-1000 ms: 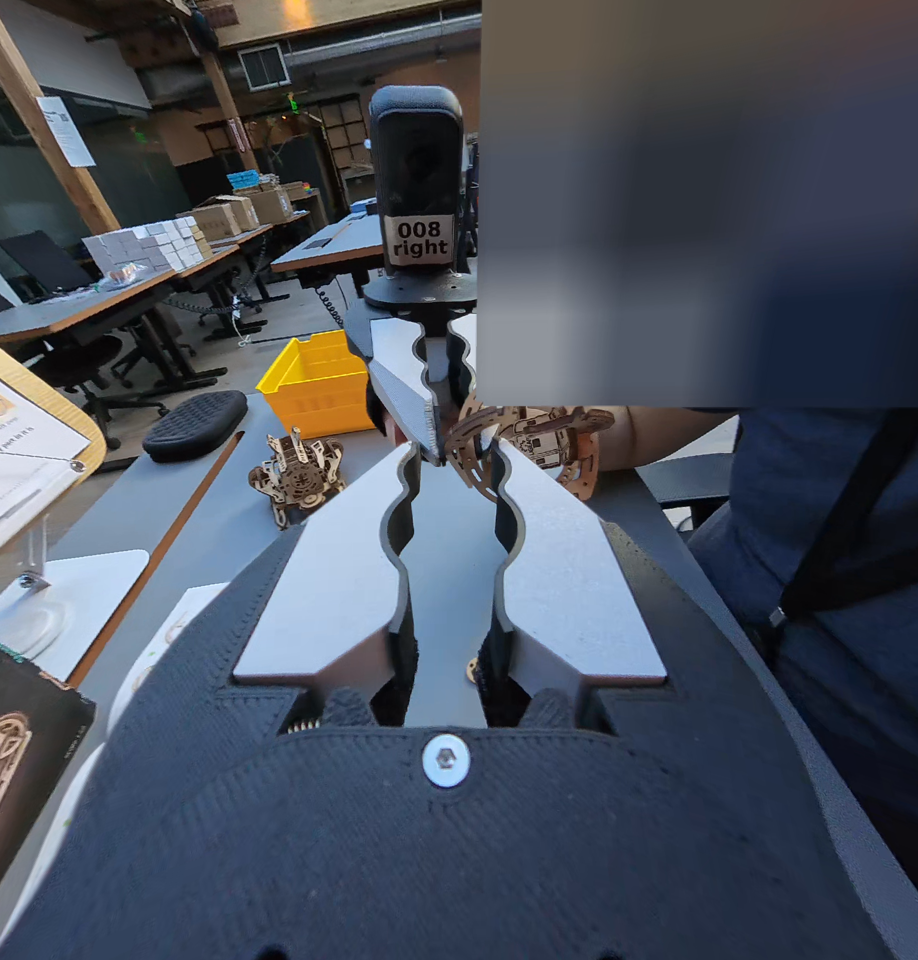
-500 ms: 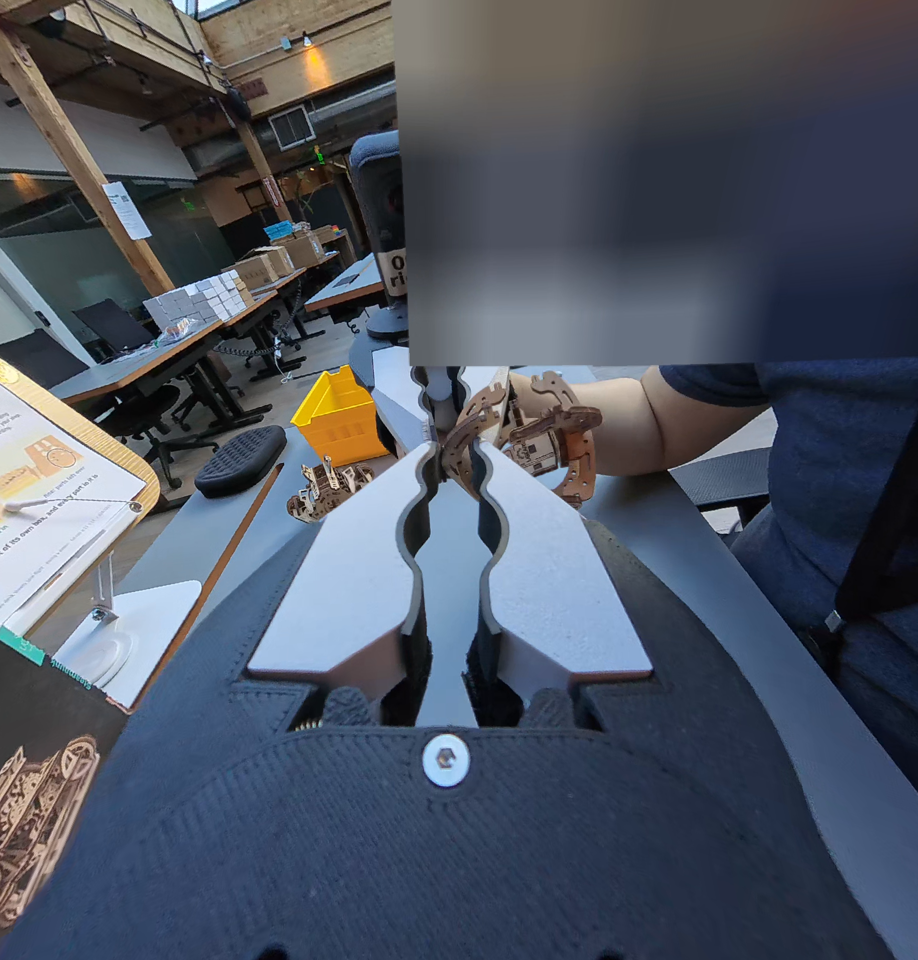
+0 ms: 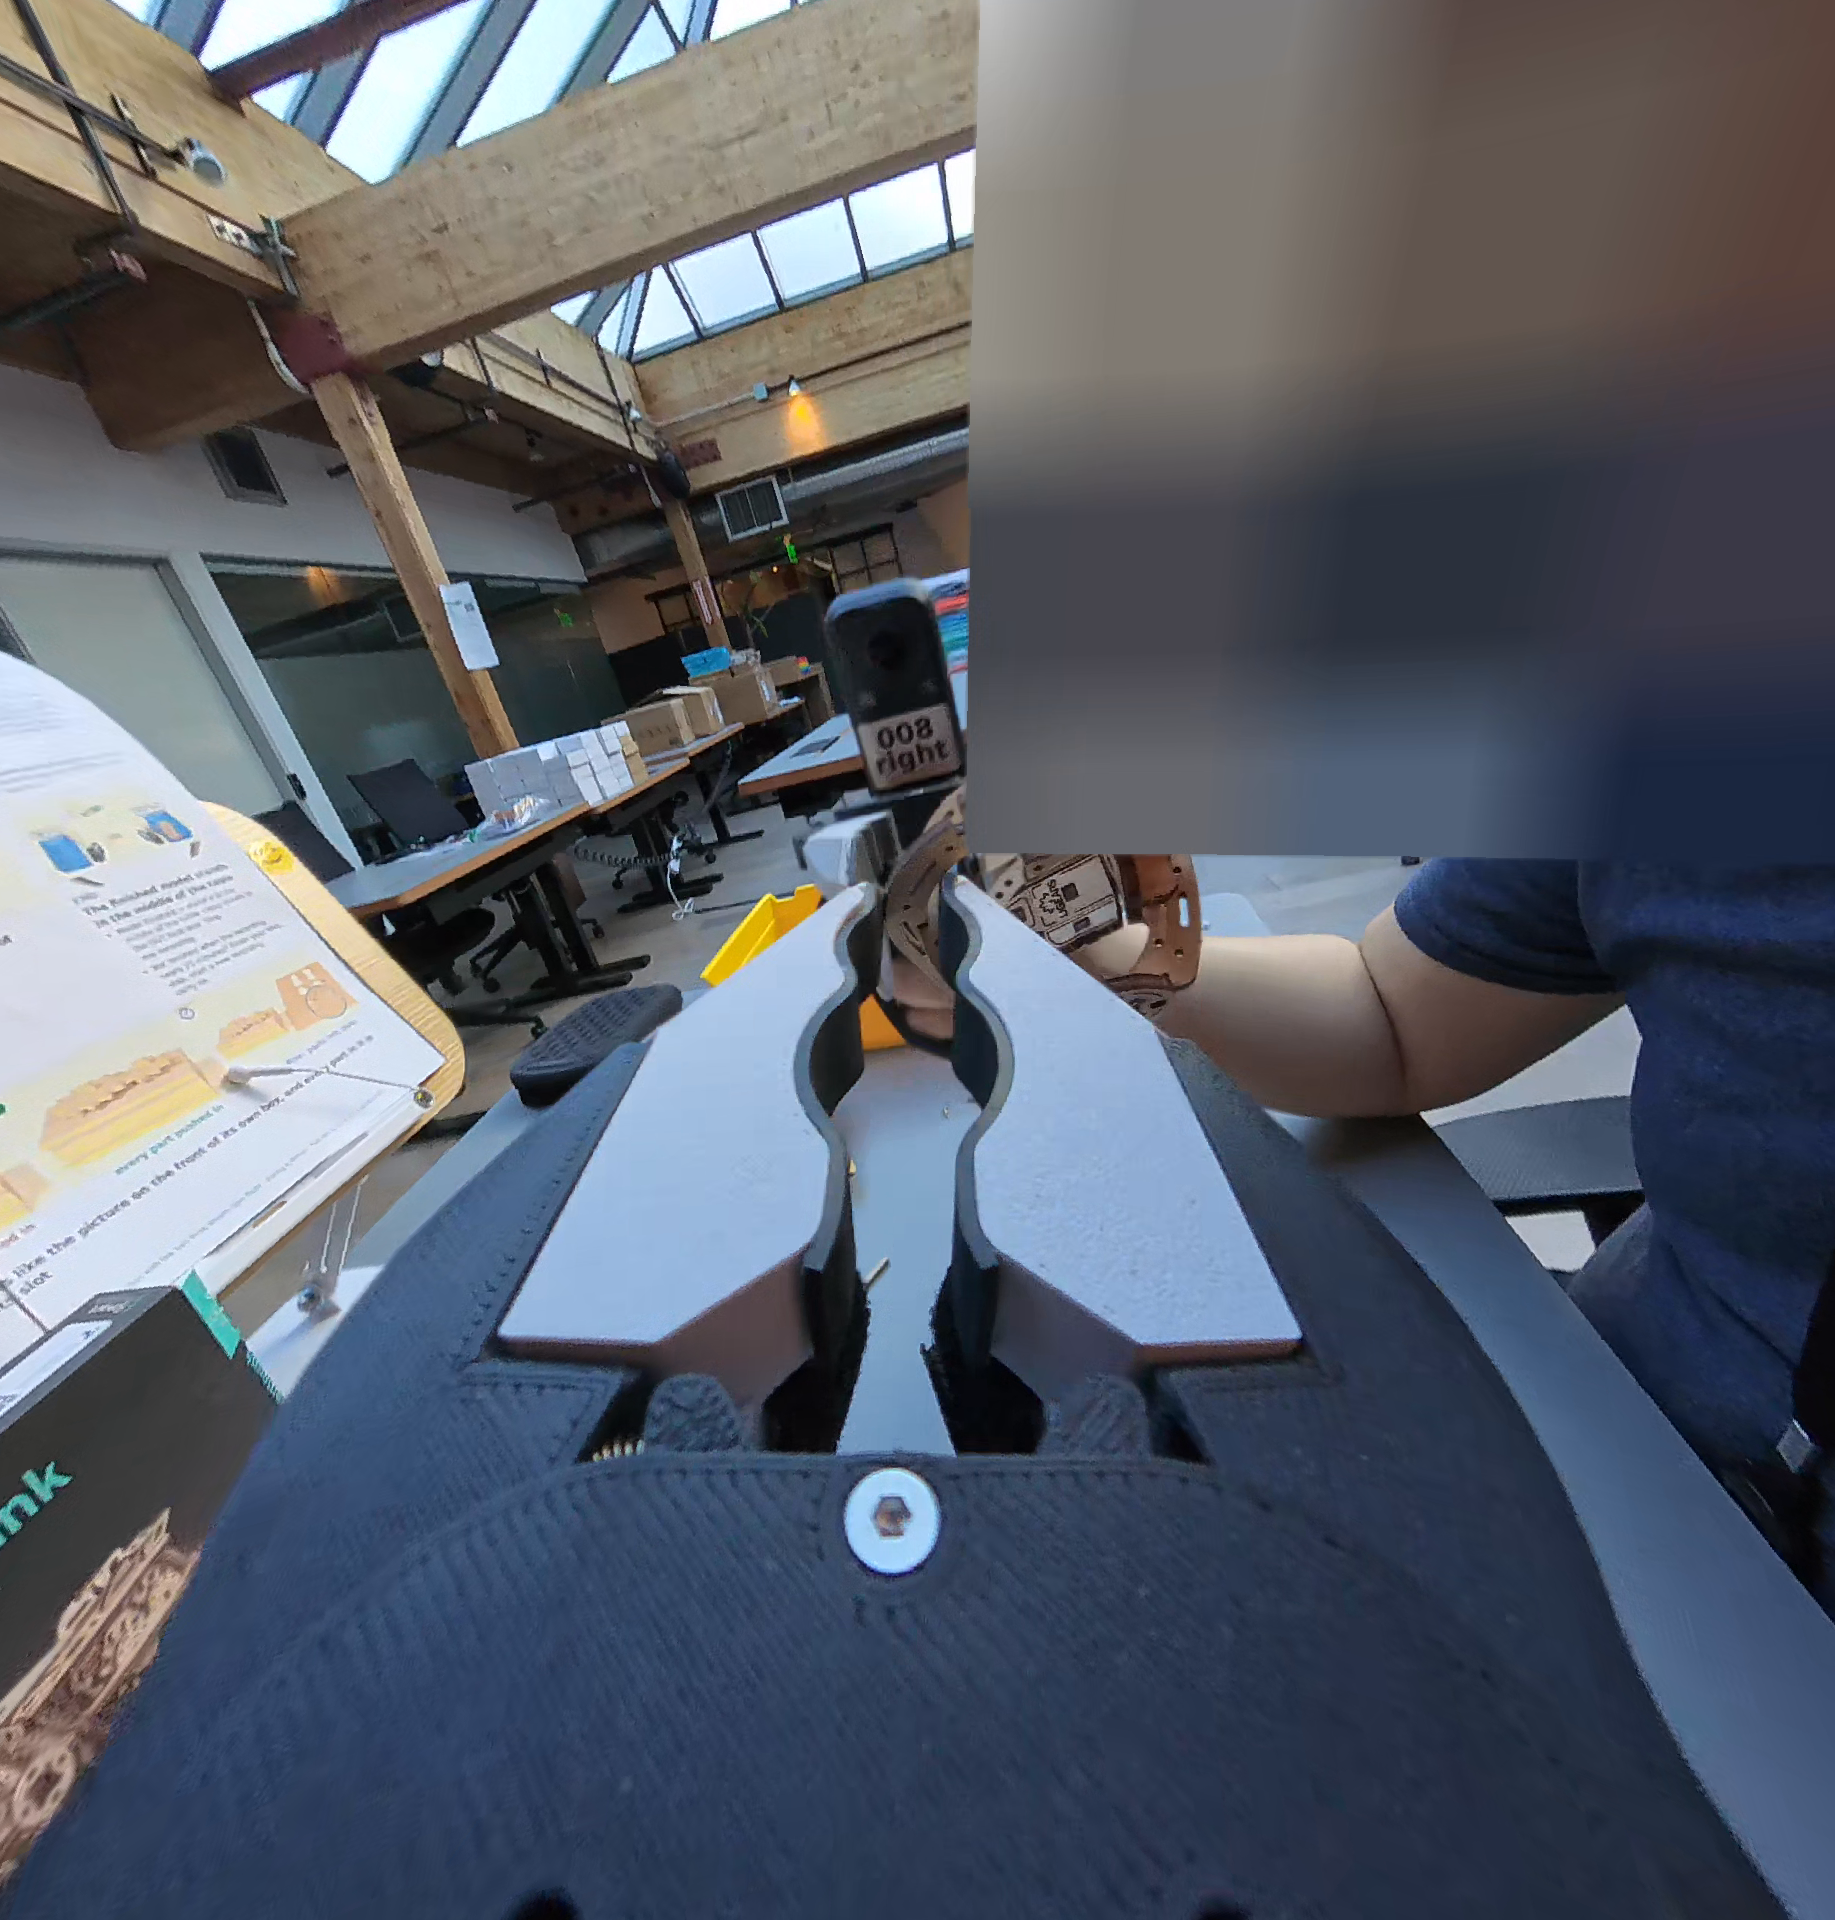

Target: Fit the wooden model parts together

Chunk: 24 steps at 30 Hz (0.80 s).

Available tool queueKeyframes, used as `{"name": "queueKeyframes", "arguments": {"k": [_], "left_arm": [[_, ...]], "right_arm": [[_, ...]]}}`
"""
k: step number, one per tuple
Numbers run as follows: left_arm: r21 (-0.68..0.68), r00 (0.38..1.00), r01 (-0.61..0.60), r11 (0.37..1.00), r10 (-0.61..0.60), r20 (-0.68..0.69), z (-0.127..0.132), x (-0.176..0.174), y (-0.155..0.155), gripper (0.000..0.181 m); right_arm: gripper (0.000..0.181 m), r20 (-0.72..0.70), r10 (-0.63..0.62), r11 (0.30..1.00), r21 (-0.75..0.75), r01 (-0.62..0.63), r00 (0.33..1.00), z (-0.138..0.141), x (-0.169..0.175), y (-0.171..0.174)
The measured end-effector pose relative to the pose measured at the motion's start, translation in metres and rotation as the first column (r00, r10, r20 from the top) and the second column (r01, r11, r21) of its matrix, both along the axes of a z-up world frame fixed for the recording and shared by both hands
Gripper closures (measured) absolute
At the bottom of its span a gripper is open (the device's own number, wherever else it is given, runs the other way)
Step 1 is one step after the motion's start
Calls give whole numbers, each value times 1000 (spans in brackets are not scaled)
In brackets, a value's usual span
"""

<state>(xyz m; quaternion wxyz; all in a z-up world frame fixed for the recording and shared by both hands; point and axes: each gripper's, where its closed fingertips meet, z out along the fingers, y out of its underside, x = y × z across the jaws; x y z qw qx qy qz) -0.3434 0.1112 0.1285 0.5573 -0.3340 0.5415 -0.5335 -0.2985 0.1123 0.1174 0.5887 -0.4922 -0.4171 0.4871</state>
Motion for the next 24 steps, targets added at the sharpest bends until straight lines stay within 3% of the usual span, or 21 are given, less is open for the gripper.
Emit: {"name": "queueKeyframes", "arguments": {"k": [4, 10, 12, 15, 17, 24], "left_arm": [[45, 999, -1, 999, 0, 41, 4, -3, -5, 174], [61, 1000, 22, 998, -22, 8, -3, 3, -12, 173], [53, 999, 40, 998, -40, -12, -6, 5, -13, 173], [28, 996, 59, 998, -57, -61, -13, 7, -13, 172], [5, 990, 57, 998, -56, -126, -21, 10, -11, 159], [39, 984, 33, 999, -25, -176, -30, 14, -12, 156]], "right_arm": [[150, 89, 45, 999, -31, -43, 995, -16, -18, -5], [164, 254, -79, 992, 119, 50, 964, -29, -35, -8], [176, 278, -80, 989, 143, 41, 957, -30, -36, -12], [177, 339, -125, 986, 149, 78, 932, -35, -32, -8], [178, 385, -164, 982, 152, 113, 908, -39, -27, -4], [178, 442, -220, 971, 186, 151, 870, -44, -24, -1]]}}
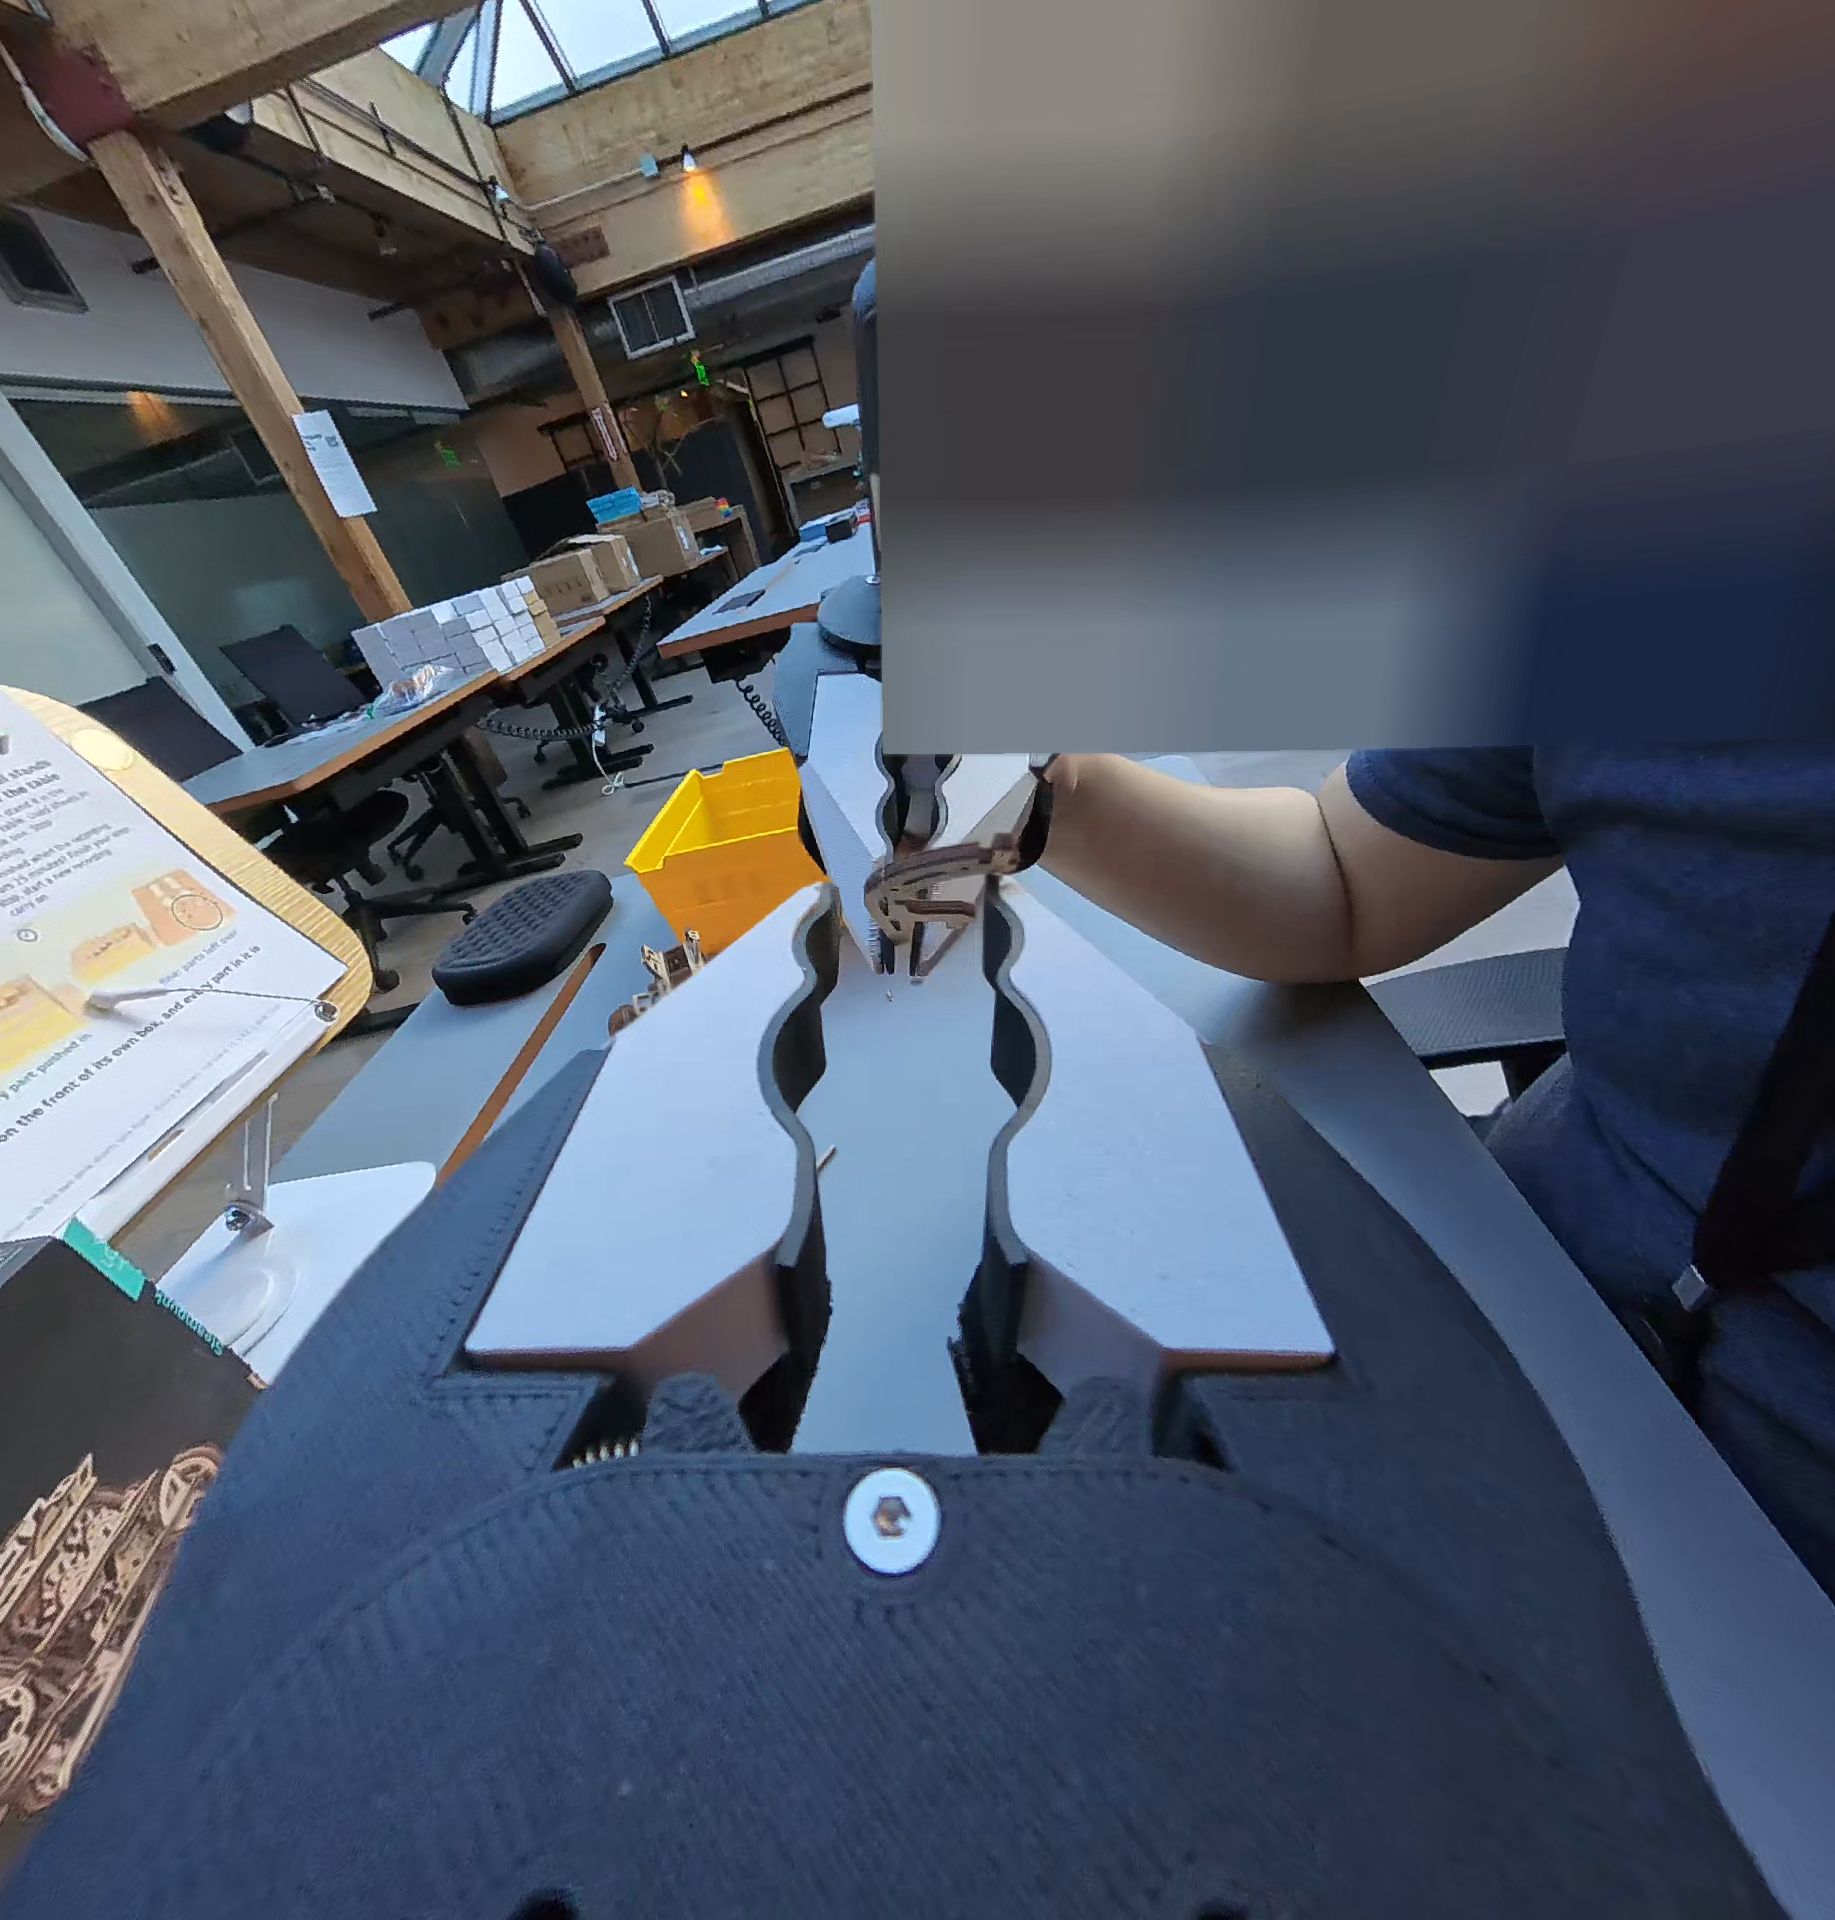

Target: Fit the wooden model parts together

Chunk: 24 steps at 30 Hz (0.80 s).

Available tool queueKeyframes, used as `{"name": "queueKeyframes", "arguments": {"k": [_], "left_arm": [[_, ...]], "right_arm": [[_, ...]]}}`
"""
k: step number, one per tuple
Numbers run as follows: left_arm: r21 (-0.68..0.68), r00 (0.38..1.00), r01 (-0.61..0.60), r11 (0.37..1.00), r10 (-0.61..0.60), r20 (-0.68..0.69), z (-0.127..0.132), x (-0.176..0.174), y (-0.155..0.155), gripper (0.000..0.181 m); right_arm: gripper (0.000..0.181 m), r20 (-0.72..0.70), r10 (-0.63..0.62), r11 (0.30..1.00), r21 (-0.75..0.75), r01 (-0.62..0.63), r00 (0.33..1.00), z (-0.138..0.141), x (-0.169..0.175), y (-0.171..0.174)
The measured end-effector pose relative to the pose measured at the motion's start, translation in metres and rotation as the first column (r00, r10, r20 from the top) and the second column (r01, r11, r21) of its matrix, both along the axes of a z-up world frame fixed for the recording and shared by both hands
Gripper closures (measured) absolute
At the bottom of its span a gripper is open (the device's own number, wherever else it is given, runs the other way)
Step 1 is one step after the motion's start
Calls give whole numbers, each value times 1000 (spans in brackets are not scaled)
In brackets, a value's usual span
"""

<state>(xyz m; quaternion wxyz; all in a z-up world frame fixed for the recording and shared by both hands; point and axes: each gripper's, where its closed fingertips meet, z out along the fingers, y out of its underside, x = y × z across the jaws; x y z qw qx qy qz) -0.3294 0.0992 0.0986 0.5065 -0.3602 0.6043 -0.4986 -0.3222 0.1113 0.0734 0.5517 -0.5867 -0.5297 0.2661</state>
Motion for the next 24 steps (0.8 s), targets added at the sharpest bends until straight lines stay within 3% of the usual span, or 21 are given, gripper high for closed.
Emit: {"name": "queueKeyframes", "arguments": {"k": [3, 14, 19, 24], "left_arm": [[33, 1000, -28, 999, 28, -13, -5, 0, 5, 164], [-41, 996, -64, 997, 61, -68, -22, 6, 26, 151], [-191, 964, -79, 979, 26, -265, -74, 17, 44, 152], [-344, 875, -166, 924, -23, -484, -145, 36, 51, 154]], "right_arm": [[178, 8, -6, 1000, -10, 7, 1000, -5, 1, 4], [178, 25, -93, 996, 13, 93, 995, -13, 33, 26], [178, 61, -237, 971, 29, 235, 970, -41, 72, 41], [178, 17, -343, 939, 12, 343, 939, -110, 113, 42]]}}
